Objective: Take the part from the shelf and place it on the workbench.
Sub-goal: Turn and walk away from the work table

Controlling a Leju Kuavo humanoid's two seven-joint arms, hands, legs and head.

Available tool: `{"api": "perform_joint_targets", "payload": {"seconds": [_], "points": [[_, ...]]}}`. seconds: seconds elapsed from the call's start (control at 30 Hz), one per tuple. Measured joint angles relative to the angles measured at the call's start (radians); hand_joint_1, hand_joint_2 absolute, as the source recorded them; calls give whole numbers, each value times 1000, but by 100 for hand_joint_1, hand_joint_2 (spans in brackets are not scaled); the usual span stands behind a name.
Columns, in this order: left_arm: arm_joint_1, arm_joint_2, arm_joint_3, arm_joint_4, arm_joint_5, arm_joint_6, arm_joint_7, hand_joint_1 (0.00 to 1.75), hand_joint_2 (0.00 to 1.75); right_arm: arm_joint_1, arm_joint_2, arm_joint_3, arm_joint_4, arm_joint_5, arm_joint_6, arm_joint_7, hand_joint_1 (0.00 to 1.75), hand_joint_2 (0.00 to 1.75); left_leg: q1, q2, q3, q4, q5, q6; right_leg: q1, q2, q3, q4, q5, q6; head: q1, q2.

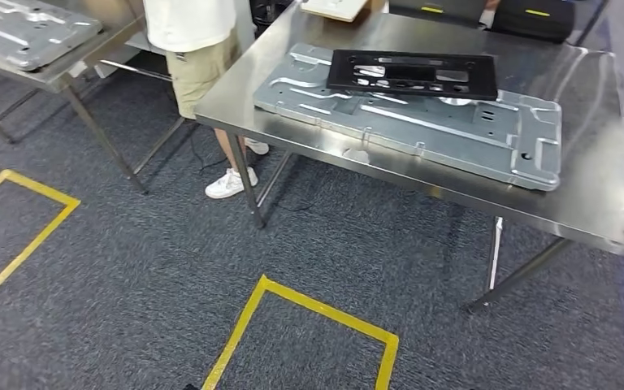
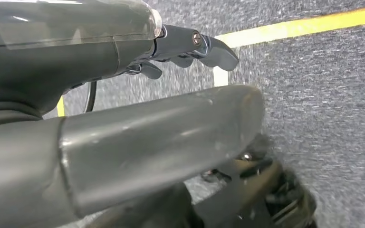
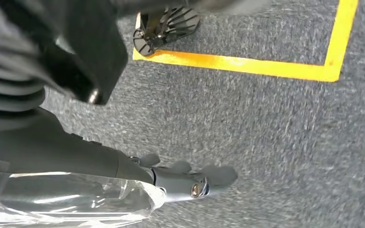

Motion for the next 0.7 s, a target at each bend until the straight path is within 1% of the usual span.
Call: {"api": "perform_joint_targets", "payload": {"seconds": [0.03,0.07,0.1,0.13,0.17,0.2,0.23,0.27,0.3,0.33,0.37,0.4,0.43,0.47,0.5,0.53,0.57,0.6,0.63,0.67,0.7], "points": [[1,-1,2,-1,0,0,-1,0,0,0,0,0,1,0,0,0,0,175,1,7,-23,52,-18,-2,3,-14,-1,1,0,-1,0,0],[4,-1,4,-2,0,0,-1,0,0,0,0,1,2,0,0,1,0,175,1,11,-28,71,-17,-2,4,-28,-2,1,-1,-1,0,0],[6,-1,5,-3,0,-1,-1,0,0,0,0,1,3,0,0,1,0,175,1,15,-13,49,2,-1,5,-40,-2,2,-2,-1,0,0],[7,-1,7,-4,-1,-1,-1,0,0,0,0,3,4,0,1,1,0,175,0,24,19,-7,34,2,6,-52,-1,3,-3,-1,0,0],[7,-1,10,-6,-3,-2,-2,0,0,0,0,6,4,0,2,1,0,175,-2,49,59,-81,62,6,7,-63,1,5,-4,1,0,0],[6,-1,12,-8,-5,-2,-2,0,0,0,0,9,5,0,3,2,0,175,-6,71,92,-145,82,12,10,-73,1,7,-6,5,0,0],[5,-2,16,-11,-7,-3,-3,0,0,0,-1,12,5,0,4,2,0,175,-10,89,113,-188,92,17,13,-83,2,8,-8,9,0,0],[5,-2,20,-14,-9,-4,-4,0,0,0,-1,16,6,1,4,3,0,175,-14,99,120,-209,93,21,16,-93,3,8,-9,13,0,0],[6,-3,26,-15,-9,-5,-4,0,0,0,-1,19,6,2,4,4,0,175,-16,90,118,-212,94,25,18,-104,5,8,-9,18,0,0],[10,-4,30,-16,-10,-6,-5,0,0,-1,-1,22,6,2,4,5,0,175,-13,80,117,-215,98,30,18,-106,7,8,-11,24,0,0],[14,-5,34,-17,-10,-7,-5,0,0,-1,-2,25,7,3,5,6,0,175,-10,69,117,-219,102,35,16,-91,7,15,-19,30,0,0],[16,-6,37,-18,-10,-8,-5,0,0,-1,-3,28,7,4,5,7,0,175,-7,59,117,-223,107,42,14,-65,-1,37,-39,35,0,0],[16,-7,42,-21,-10,-9,-6,0,0,1,-4,30,8,5,5,8,0,175,-4,48,117,-226,112,49,12,-35,-19,79,-69,39,1,0],[16,-9,47,-24,-10,-10,-8,0,0,4,-4,31,8,9,5,12,0,175,-5,36,114,-226,114,53,11,-9,-46,140,-105,40,1,0],[17,-10,55,-27,-10,-11,-10,0,0,7,-4,33,9,14,4,18,0,175,-5,23,112,-225,116,55,10,3,-76,207,-136,40,1,0],[19,-11,65,-31,-13,-13,-11,0,0,10,-5,35,10,21,2,24,0,175,-6,10,111,-224,117,56,10,7,-100,258,-152,40,1,0],[24,-11,76,-36,-17,-15,-12,0,0,13,-5,38,11,29,0,32,0,175,-6,-4,111,-223,117,56,10,8,-110,277,-147,40,1,0],[31,-12,89,-41,-25,-18,-13,0,0,15,-6,43,11,38,-1,40,0,175,-6,-18,112,-222,116,55,9,10,-102,257,-122,40,1,0],[37,-14,104,-47,-36,-21,-12,0,0,18,-6,47,11,48,-2,47,0,175,-5,-32,112,-219,115,54,7,19,-78,202,-83,39,1,0],[43,-18,120,-55,-48,-25,-10,0,0,20,-7,50,11,60,-2,54,0,175,-5,-45,111,-216,114,51,4,43,-50,137,-48,37,1,0],[47,-22,138,-63,-61,-28,-6,0,0,23,-7,52,11,74,-1,59,0,175,-5,-58,108,-209,111,46,1,70,-26,79,-25,35,1,0]]}}
